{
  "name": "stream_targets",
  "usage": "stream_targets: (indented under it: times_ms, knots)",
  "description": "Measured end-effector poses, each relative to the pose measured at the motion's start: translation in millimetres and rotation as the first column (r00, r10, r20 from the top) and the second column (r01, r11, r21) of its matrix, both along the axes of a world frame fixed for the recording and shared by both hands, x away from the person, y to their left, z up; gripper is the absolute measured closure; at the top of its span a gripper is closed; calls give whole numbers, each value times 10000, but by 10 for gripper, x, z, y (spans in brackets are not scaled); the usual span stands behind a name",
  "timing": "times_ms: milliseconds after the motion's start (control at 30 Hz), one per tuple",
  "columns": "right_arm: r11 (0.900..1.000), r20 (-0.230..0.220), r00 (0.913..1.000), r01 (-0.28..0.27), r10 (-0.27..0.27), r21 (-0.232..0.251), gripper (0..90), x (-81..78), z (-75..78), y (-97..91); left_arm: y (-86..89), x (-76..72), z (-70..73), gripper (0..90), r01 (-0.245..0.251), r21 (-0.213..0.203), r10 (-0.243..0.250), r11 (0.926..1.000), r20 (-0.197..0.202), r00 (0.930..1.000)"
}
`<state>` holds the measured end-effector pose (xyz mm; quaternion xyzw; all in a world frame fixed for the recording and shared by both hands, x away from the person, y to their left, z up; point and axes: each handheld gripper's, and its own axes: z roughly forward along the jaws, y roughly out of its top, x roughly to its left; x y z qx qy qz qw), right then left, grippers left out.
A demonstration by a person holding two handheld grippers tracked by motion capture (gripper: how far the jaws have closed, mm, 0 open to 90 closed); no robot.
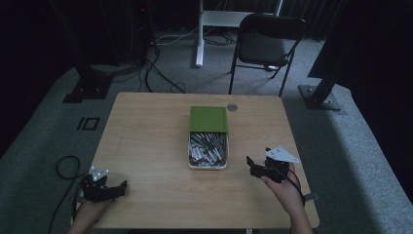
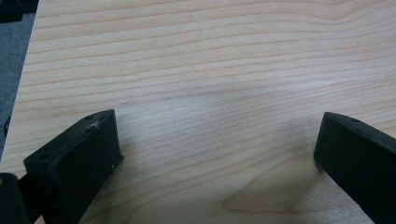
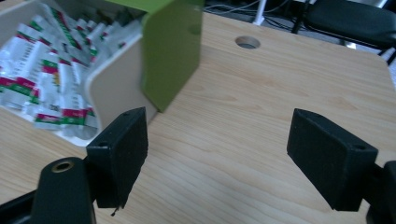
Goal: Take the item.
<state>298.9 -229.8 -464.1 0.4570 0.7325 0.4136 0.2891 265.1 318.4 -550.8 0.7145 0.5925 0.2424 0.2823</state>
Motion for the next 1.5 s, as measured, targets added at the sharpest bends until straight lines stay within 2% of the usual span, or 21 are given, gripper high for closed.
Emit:
stream_targets:
  times_ms: [233,300,367,600,967,1033,1133,1267,1333,1500]
  knots:
    - [9981,208,9981,-573,578,-205,239,24,49,158,0,0,0,12,-4,-2,4,10000,5,10000]
    - [9961,420,9958,-794,810,-383,304,28,61,204,0,0,0,12,-3,0,3,10000,-3,10000]
    - [9941,468,9938,-989,1009,-448,308,33,78,247,0,0,0,12,-1,1,1,10000,-1,10000]
    - [9827,638,9819,-1745,1784,-626,339,44,140,412,0,0,0,12,-4,0,4,10000,2,10000]
    - [9633,708,9616,-2612,2652,-619,363,49,169,686,0,0,0,12,-2,-1,2,10000,1,10000]
    - [9579,657,9565,-2804,2842,-612,363,57,164,733,0,0,0,12,-2,1,2,10000,3,10000]
    - [9410,233,9416,-3343,3358,-524,404,76,146,801,0,0,0,12,1,0,-1,10000,1,10000]
    - [9351,13,9369,-3489,3496,-616,460,82,110,873,0,0,0,12,-2,-1,2,10000,3,10000]
    - [9265,-227,9284,-3715,3708,-596,528,88,69,935,0,0,0,12,0,1,0,10000,-1,10000]
    - [9271,-313,9309,-3653,3640,-843,640,100,-2,1028,0,0,0,12,2,1,-2,10000,2,10000]
